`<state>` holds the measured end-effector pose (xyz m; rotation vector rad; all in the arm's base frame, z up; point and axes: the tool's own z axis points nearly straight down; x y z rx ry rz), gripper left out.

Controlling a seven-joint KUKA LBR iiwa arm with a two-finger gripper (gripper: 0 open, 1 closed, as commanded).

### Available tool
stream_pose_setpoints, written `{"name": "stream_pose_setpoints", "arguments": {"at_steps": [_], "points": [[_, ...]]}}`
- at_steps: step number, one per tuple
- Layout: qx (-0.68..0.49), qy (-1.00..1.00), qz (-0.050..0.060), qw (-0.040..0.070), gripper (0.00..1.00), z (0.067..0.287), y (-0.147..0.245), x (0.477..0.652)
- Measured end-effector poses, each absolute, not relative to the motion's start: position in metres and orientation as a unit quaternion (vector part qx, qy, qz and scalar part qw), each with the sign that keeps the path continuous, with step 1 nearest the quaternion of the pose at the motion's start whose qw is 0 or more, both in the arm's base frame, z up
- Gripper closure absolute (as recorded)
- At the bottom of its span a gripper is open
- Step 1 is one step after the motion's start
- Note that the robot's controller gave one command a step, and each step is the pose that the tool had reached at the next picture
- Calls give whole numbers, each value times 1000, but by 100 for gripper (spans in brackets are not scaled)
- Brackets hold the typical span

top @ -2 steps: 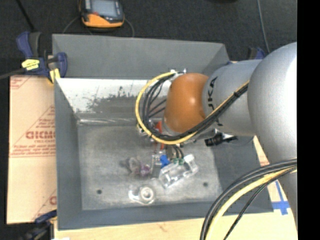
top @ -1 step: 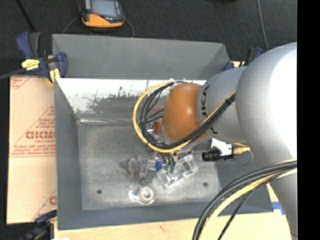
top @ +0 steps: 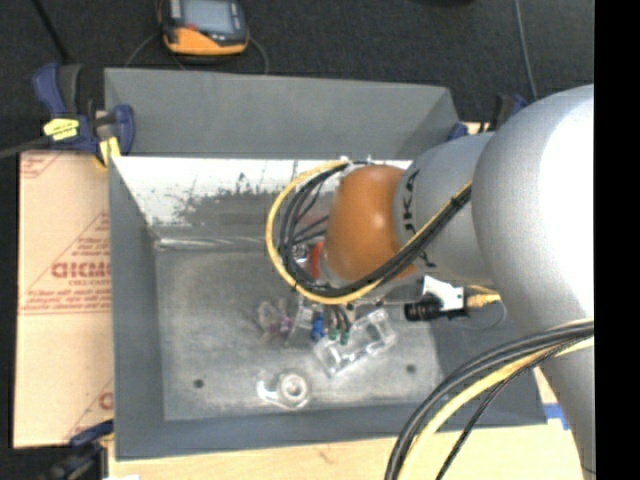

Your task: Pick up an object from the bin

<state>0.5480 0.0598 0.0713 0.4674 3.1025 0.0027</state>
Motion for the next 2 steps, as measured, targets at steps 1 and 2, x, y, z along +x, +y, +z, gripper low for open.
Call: {"name": "stream_pose_setpoints", "arguments": {"at_steps": [1, 2], "points": [[167, 986, 1, 5, 100, 190, 57, 532], [158, 987, 1, 3, 100, 226, 63, 515]]}}
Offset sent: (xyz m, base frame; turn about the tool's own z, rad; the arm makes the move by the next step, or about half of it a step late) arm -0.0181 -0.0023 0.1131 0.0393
